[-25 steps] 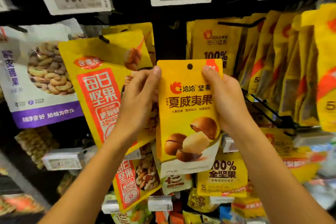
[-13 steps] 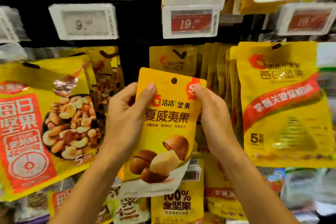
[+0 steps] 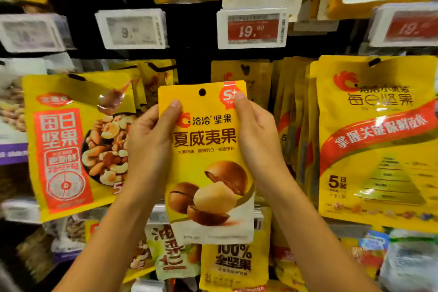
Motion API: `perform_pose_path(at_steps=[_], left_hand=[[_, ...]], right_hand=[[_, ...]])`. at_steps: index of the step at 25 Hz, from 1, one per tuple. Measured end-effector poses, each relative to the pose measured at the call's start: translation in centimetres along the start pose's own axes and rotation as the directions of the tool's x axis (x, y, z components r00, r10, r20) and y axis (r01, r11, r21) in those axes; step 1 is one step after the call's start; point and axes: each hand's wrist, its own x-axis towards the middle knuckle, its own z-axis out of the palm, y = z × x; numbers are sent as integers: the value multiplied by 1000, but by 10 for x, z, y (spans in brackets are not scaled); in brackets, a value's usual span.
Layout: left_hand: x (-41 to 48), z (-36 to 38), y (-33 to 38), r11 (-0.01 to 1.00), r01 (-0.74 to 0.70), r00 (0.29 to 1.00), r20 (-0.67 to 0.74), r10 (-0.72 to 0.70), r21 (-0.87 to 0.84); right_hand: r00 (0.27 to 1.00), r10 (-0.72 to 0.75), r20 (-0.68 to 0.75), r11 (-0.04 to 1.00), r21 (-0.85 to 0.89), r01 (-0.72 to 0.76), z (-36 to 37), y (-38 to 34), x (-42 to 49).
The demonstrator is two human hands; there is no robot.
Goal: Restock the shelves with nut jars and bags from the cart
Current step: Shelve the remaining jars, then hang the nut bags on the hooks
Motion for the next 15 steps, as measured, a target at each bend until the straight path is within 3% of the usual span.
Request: perform_pose_path(at_steps=[5,15], left_hand=[[34,-39,13,999,-41,994,-100,42,8],[106,-57,4,998,13,997,-73,-9,60]], right_hand=[[997,-74,25,997,-11,74,53,-1,31],[995,33,-97,997,-64,-39,87,22,90]])
